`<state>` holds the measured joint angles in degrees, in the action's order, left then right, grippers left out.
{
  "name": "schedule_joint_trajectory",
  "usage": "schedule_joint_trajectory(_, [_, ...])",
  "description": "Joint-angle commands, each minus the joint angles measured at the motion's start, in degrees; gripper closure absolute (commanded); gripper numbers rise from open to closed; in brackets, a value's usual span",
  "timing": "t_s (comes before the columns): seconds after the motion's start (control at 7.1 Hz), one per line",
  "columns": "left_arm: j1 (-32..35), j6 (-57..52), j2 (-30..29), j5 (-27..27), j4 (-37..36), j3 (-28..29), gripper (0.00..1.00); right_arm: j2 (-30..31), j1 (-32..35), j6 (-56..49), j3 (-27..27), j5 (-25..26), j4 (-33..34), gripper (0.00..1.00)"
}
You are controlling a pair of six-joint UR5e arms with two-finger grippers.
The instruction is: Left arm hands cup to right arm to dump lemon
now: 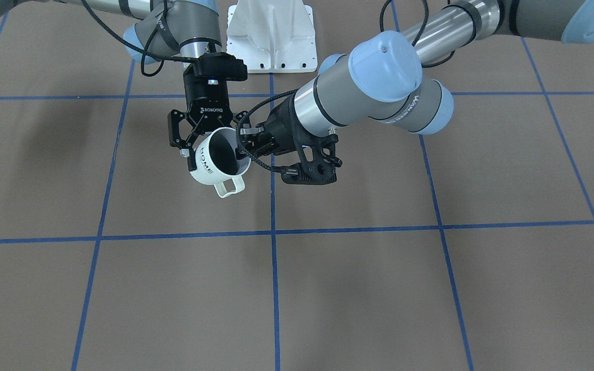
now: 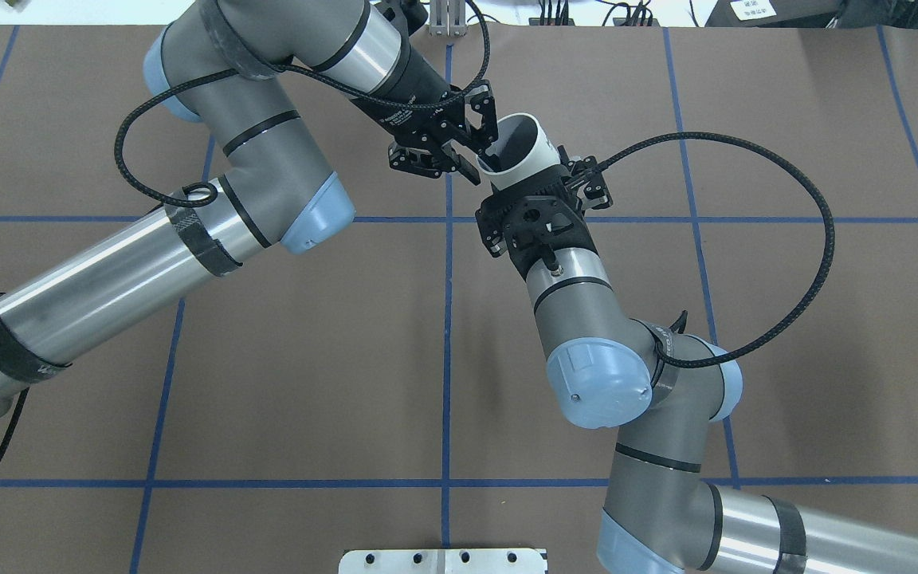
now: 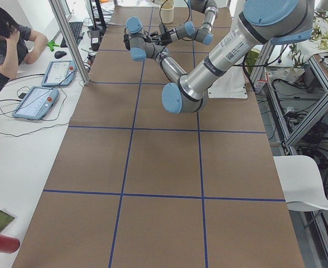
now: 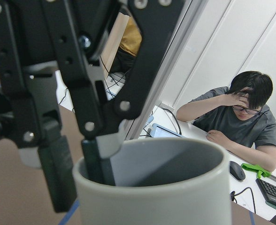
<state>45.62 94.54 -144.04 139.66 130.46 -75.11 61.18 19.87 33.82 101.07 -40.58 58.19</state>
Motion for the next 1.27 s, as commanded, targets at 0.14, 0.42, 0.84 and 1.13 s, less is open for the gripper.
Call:
schedule_joint_trajectory(0.14, [0.1, 0.2, 0.1, 0.1, 0.0, 0.0, 1.0, 0.0, 0.0, 1.2, 0.1, 0.0, 0.0, 0.0])
schedule_joint_trajectory(0.42, [0.2, 0.3, 0.2, 0.1, 0.0, 0.0, 1.0, 0.3, -0.1, 1.3, 0.2, 0.4, 0.1, 0.0])
schedule_joint_trajectory(0.84, [3.1, -0.5, 0.3, 0.2, -0.2, 0.9, 1.0, 0.6, -0.8, 1.3, 0.1, 0.9, 0.0, 0.0])
schedule_joint_trajectory(1.13, [6.6, -0.2, 0.3, 0.2, -0.2, 2.0, 1.0, 0.7, -0.8, 1.3, 0.1, 0.9, 0.0, 0.0])
